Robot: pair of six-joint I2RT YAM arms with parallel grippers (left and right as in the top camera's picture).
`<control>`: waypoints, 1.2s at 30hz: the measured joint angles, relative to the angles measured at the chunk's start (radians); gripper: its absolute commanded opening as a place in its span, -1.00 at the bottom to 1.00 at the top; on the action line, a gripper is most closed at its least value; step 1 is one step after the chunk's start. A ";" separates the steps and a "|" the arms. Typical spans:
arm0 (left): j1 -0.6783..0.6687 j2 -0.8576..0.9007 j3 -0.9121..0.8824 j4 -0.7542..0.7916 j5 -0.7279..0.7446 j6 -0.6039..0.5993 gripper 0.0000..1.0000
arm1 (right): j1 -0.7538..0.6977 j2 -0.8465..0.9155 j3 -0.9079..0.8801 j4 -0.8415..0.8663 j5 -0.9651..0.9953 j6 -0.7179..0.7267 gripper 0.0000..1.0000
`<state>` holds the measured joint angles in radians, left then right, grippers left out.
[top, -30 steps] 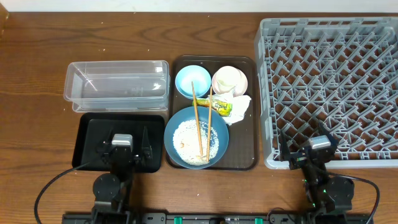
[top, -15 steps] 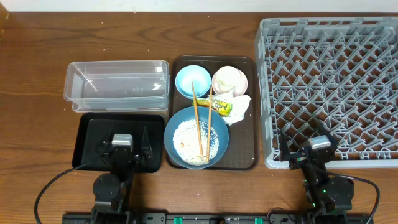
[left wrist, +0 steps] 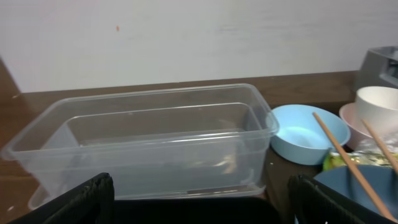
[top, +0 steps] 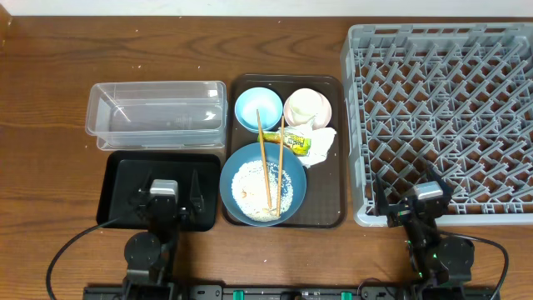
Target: Sort waste into correct bins and load items into the dishwasher rack
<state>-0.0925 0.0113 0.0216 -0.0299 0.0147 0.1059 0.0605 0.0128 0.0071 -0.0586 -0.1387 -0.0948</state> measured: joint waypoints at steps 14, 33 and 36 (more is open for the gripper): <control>0.000 0.165 0.440 -0.425 0.098 -0.149 0.83 | 0.000 0.000 0.000 0.000 0.000 0.000 0.99; 0.000 1.289 1.668 -1.355 0.301 -0.182 -0.88 | 0.000 0.005 0.000 0.000 0.000 0.000 0.99; -0.008 1.337 1.654 -1.387 0.302 -0.231 -0.88 | 0.000 0.005 0.000 0.000 0.000 0.000 0.98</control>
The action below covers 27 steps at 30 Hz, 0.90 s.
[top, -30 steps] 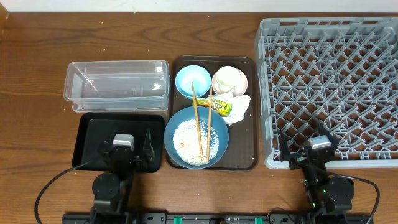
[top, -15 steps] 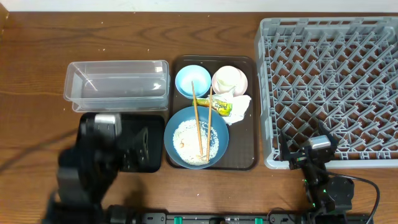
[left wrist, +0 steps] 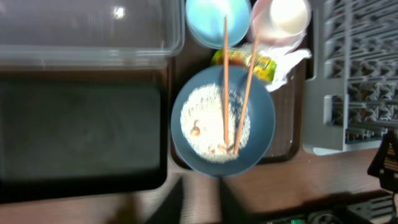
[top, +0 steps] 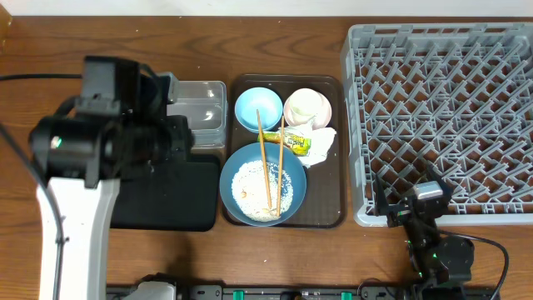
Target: Sort waste into correct bins and load items into the dishwasher rack
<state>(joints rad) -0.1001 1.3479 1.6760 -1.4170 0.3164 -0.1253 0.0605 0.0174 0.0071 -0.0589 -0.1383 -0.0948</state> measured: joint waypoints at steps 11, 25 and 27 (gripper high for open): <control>-0.318 -0.002 -0.302 0.241 -0.135 -0.190 -0.80 | 0.000 0.000 0.000 0.000 0.000 0.000 0.98; -0.471 0.111 -0.610 0.782 -0.233 -0.264 -0.31 | 0.000 0.000 0.000 0.000 0.000 0.000 0.98; -0.471 0.143 -0.610 0.792 -0.273 -0.268 -0.31 | 0.000 0.000 0.000 0.000 0.000 0.000 0.98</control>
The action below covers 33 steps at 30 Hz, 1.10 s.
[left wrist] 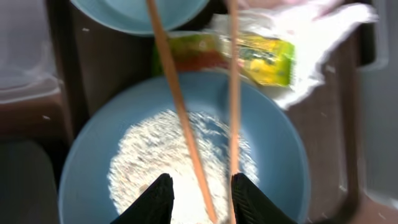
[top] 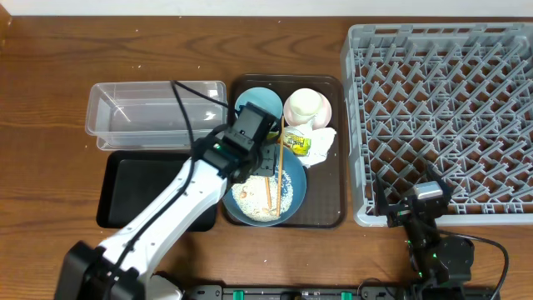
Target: Sort waste into correct bins and load items into the dishwasher rack
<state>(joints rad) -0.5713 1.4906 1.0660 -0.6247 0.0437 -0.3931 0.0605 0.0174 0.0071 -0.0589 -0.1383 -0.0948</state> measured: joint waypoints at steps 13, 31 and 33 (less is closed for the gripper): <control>0.000 0.134 0.000 0.031 -0.103 -0.029 -0.32 | 0.000 0.000 0.000 0.000 0.000 0.000 0.98; 0.000 0.168 -0.002 0.114 -0.107 -0.169 -0.32 | 0.000 0.000 0.000 0.000 0.000 0.000 0.99; 0.000 0.177 -0.003 0.119 -0.109 -0.174 -0.32 | 0.000 0.000 0.000 0.000 0.000 0.000 0.99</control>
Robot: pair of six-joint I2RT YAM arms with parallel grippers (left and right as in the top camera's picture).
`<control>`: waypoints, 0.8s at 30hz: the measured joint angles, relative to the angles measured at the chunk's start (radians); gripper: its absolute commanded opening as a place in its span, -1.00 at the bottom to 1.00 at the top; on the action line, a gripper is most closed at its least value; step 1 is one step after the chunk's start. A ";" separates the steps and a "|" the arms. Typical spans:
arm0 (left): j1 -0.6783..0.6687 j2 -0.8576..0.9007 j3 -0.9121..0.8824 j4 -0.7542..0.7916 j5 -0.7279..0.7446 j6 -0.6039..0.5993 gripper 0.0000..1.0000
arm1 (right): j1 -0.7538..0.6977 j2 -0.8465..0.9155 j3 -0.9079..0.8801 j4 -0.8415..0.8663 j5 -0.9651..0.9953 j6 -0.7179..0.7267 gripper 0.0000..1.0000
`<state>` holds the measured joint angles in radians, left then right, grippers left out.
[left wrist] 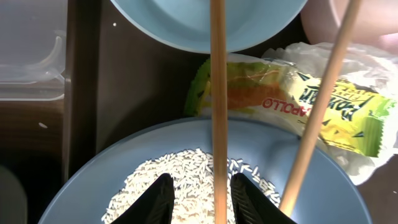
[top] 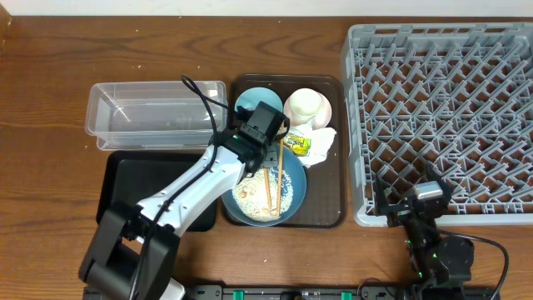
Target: Sort waste into correct bins and load items into the dishwasher rack
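Two wooden chopsticks lie across a large blue bowl of rice on a brown tray. My left gripper hangs low over the bowl's far part. In the left wrist view it is open, and the left chopstick runs between its fingers; whether they touch it I cannot tell. The right chopstick lies outside them. A yellow-green wrapper and a small light-blue bowl lie beyond. My right gripper rests at the grey dishwasher rack's front edge, fingers apart.
A white cup in a pink bowl and a crumpled white napkin sit on the tray's far right. A clear plastic bin and a black bin stand left of the tray.
My left gripper has come down closer to the rice bowl and a little toward its far rim. It is still open astride the left chopstick. Right arm unchanged.
My left gripper rested open at the table's front over the black bin, facing the clear bin. Then it was high above the table looking down. Then it hung over the rice bowl, and now sits low around the left chopstick.
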<state>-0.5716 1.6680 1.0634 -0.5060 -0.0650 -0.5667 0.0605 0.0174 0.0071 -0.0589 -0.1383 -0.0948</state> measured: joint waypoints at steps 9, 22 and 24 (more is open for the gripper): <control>0.000 0.077 -0.001 0.043 -0.002 -0.012 -0.34 | 0.000 0.000 0.000 0.000 0.000 0.000 0.99; 0.000 0.086 -0.003 0.051 -0.002 -0.036 -0.56 | 0.000 0.000 0.000 0.000 0.000 0.000 0.99; 0.000 0.086 -0.003 0.051 -0.002 -0.036 -0.56 | 0.000 0.000 0.000 0.000 0.000 0.000 0.99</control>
<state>-0.5716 1.7542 1.0607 -0.4553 -0.0669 -0.6029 0.0605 0.0174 0.0071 -0.0589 -0.1383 -0.0944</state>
